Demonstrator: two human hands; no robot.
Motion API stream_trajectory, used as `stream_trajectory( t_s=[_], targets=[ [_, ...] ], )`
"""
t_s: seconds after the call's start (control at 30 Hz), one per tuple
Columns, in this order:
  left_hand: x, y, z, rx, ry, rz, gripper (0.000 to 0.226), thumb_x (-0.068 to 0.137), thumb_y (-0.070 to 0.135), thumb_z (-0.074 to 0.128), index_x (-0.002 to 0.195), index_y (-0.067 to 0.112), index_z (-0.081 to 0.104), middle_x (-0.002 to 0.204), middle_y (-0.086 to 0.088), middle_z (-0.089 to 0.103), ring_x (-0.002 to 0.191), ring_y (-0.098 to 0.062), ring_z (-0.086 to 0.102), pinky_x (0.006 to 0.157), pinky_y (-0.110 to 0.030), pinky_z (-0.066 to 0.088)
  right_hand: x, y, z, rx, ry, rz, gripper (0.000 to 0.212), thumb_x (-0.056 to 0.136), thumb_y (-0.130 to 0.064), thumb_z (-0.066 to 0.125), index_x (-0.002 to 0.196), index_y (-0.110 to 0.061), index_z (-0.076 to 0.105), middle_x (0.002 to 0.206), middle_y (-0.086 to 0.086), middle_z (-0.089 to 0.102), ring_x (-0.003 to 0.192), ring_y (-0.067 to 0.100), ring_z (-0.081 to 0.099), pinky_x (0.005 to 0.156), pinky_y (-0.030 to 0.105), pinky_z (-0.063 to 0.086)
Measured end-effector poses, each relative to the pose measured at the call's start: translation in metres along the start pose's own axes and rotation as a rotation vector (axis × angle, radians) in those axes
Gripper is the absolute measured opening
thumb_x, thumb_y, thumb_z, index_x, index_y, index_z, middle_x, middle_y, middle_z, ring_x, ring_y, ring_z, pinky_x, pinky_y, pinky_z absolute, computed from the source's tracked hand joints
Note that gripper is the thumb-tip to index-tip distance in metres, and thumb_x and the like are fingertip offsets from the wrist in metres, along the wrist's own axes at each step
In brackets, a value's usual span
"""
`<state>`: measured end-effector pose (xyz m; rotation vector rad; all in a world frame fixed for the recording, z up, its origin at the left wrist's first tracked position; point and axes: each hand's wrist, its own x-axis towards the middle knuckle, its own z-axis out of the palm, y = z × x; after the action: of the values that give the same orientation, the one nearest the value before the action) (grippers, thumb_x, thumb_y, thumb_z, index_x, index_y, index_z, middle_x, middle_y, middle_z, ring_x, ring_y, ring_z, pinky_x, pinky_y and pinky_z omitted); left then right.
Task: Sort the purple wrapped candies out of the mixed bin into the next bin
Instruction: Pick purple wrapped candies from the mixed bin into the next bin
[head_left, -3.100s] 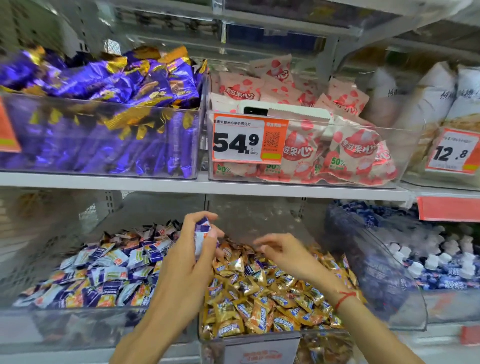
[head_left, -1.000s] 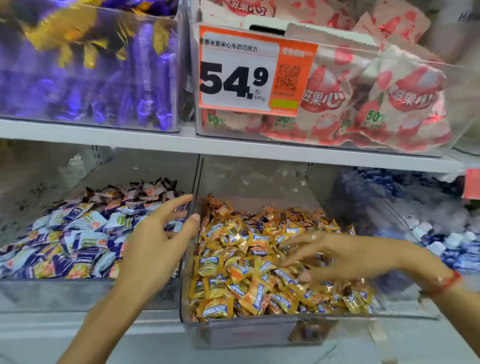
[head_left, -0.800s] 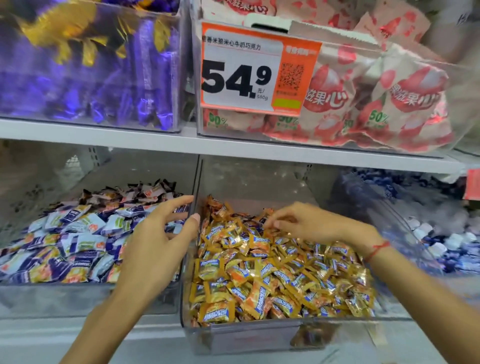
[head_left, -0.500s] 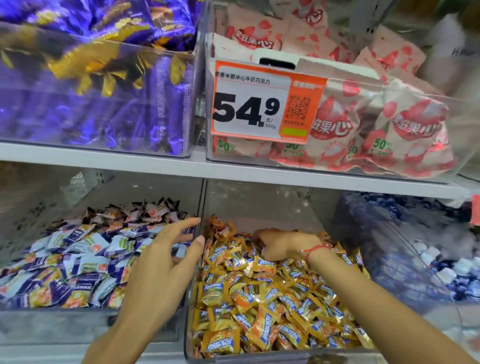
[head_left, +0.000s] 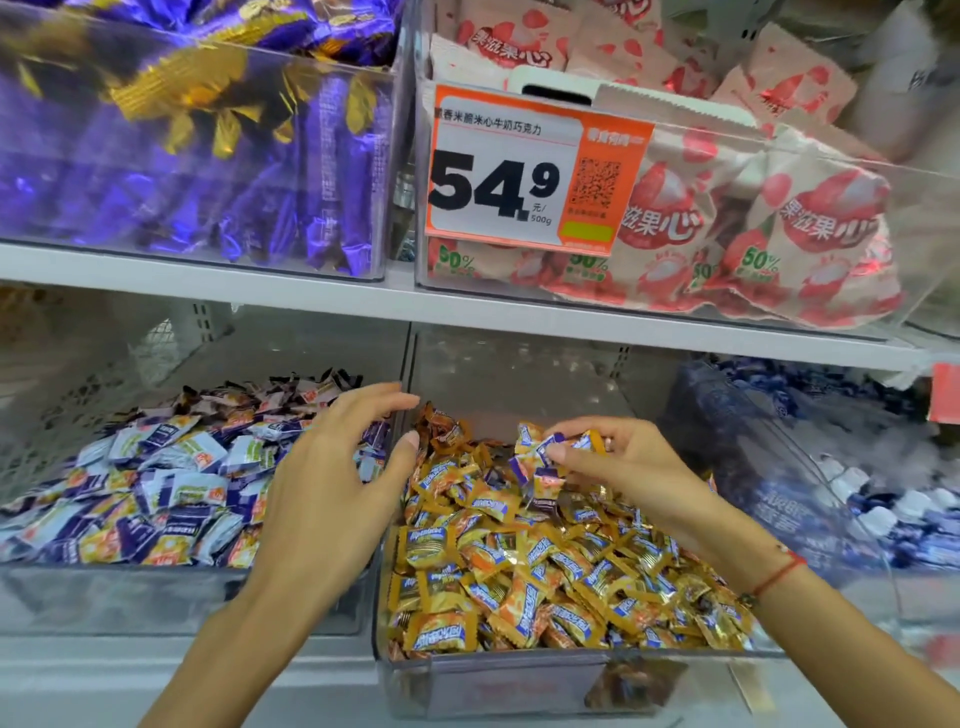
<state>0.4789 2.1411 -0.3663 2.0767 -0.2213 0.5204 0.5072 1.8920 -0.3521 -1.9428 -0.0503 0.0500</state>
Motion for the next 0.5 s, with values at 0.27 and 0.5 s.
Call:
stream_trajectory(
  t_s=[0.27,0.5],
  targets=[
    [-0.009,0.020,0.012,-0.051,-0.047,0.209,0.043,0.079,0.062,0.059,0.117,0.041,0.065,0.109,0.026,0.066,0.109,0.002,0.058,0.093,-0.034,0.050,-0.022,-0.029,0.024,0.458,-0.189,0.031,0.032,0.072,-0.016,0.070,0.103,-0.007,0.069,0.088,0.007,0.074,0.077,0.010,0.070,0.066,0.015,0.054],
    [-0.005,0.018,0.014,-0.147,-0.030,0.107,0.017,0.076,0.045,0.069,0.093,0.044,0.068,0.081,0.026,0.070,0.079,0.007,0.066,0.073,-0.026,0.055,-0.027,-0.039,0.014,0.322,-0.224,-0.025,0.029,0.081,-0.010,0.067,0.110,-0.011,0.067,0.102,0.007,0.074,0.091,0.016,0.071,0.078,0.020,0.056]
  ],
)
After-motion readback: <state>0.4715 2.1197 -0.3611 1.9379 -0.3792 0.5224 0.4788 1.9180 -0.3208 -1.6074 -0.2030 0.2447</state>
